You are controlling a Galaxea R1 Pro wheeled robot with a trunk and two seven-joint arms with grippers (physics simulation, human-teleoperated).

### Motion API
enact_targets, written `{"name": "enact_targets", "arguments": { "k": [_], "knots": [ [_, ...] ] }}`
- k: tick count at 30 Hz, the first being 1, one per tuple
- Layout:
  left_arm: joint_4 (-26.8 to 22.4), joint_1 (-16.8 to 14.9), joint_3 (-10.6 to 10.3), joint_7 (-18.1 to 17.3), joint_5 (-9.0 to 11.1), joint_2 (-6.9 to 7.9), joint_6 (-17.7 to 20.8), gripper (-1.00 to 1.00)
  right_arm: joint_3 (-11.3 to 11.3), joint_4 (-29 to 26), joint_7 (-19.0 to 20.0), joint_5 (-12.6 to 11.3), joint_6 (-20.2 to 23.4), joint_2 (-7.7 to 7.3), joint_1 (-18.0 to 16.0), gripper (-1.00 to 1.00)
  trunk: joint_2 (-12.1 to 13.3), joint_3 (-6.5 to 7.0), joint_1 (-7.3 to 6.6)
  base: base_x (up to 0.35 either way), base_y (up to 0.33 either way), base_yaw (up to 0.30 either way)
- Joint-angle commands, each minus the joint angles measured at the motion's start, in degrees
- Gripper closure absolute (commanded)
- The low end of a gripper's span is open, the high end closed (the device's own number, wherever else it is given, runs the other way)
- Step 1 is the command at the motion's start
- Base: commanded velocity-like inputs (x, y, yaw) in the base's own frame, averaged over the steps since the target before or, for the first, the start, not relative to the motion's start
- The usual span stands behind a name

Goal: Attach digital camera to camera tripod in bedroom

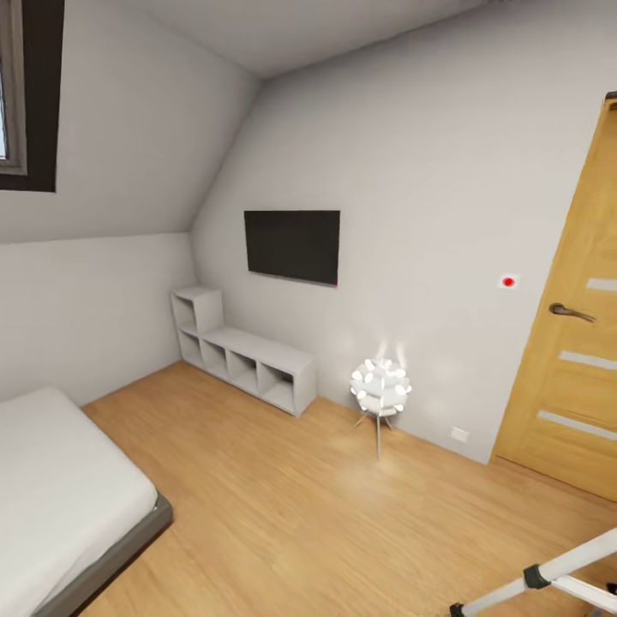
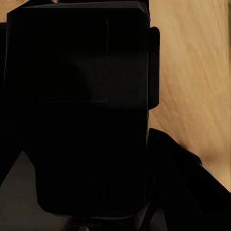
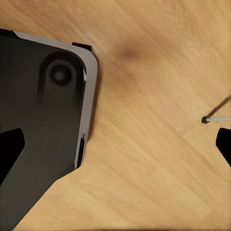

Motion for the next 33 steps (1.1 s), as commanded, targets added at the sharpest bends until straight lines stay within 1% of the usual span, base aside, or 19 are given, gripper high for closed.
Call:
{"name": "enact_targets", "arguments": {
  "k": [1, 5, 8, 10, 11, 33],
  "knots": [
    [0.1, 0.0, -0.5, -0.2, 0.5, 0.01, 0.0, 1.0, -0.5, 0.2, 0.1, 0.4, -0.3, -0.01, -0.1, -1.0, 0.0, -0.02, 0.02, 0.0, 0.0, -0.299],
    [0.0, 0.0, -0.5, -0.2, 0.2, 0.14, 0.0, 1.0, -0.5, 0.2, 0.1, 0.4, -0.3, 0.04, -0.1, -1.0, 0.0, -0.02, 0.02, 0.0, 0.0, -0.299],
    [-0.1, 0.0, -0.6, -0.3, 0.0, 0.52, 0.0, 1.0, -0.5, 0.2, 0.1, 0.4, -0.3, 0.05, -0.1, -1.0, 0.0, -0.02, 0.02, 0.0, 0.0, -0.3],
    [-0.3, 0.0, -0.6, -0.3, -0.1, 1.27, -0.1, 1.0, -0.4, 0.2, 0.2, 0.5, -0.4, 0.06, -0.1, -1.0, 0.0, -0.02, 0.02, 0.0, 0.0, -0.3],
    [-0.3, 0.0, -0.6, -0.3, -0.2, 1.33, -0.1, 1.0, -0.4, 0.2, 0.2, 0.6, -0.4, 0.06, -0.1, -1.0, 0.0, -0.02, 0.02, 0.0, 0.0, -0.3],
    [-0.2, 0.0, -0.6, -0.3, -0.3, 1.43, 0.0, 1.0, -0.5, 0.2, 1.3, 0.8, 0.3, -0.09, -0.1, -1.0, 0.0, -0.02, 0.02, 0.0, 0.0, -0.3]
  ]
}}
